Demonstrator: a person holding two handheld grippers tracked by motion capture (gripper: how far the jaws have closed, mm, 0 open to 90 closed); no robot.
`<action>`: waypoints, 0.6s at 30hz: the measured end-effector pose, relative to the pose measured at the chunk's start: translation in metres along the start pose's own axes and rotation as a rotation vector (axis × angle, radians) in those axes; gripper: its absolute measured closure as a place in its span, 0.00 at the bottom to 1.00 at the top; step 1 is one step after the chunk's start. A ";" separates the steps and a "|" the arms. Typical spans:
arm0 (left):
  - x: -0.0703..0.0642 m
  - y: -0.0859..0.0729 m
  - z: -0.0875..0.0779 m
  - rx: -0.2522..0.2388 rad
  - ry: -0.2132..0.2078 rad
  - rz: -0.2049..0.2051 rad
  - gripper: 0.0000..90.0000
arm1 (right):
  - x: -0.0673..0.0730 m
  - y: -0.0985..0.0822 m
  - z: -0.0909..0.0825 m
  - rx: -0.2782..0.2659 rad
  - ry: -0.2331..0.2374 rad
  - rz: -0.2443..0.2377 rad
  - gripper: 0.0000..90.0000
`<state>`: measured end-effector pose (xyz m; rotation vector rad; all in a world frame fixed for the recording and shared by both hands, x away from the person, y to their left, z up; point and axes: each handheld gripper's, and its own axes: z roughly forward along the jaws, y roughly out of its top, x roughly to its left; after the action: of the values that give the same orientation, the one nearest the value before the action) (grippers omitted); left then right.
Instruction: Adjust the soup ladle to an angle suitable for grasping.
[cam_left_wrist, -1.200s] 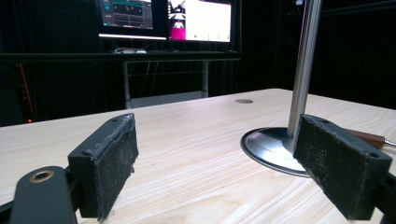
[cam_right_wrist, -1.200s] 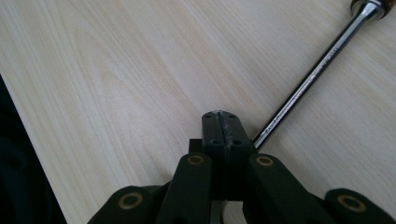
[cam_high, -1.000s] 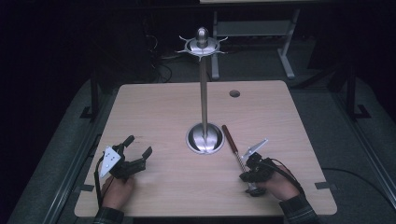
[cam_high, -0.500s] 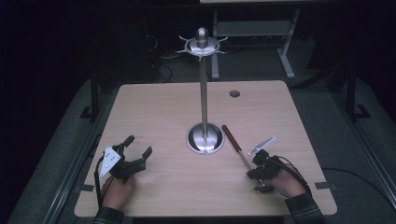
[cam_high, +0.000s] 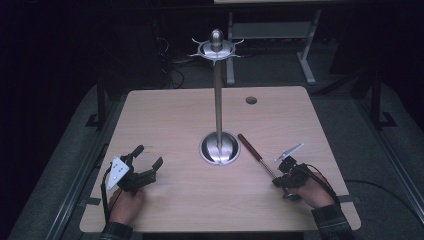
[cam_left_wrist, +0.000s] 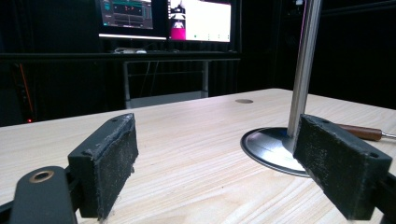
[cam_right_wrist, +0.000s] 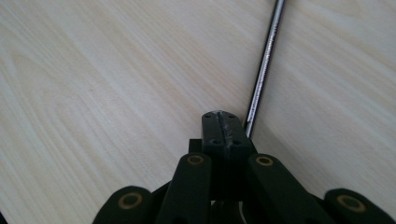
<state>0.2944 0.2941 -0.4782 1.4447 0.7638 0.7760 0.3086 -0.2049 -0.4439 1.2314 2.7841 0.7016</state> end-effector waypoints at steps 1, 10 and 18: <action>0.000 0.000 0.000 0.000 0.000 0.000 0.15 | -0.001 0.000 -0.001 -0.003 -0.002 0.004 1.00; 0.000 0.000 0.000 0.000 0.000 -0.001 0.15 | -0.017 -0.001 -0.004 -0.004 -0.026 0.042 1.00; 0.000 0.000 0.000 0.001 -0.002 0.001 0.15 | -0.027 0.002 -0.005 -0.004 -0.056 0.049 1.00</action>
<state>0.2944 0.2942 -0.4782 1.4462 0.7624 0.7750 0.3277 -0.2247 -0.4434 1.3022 2.7149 0.6648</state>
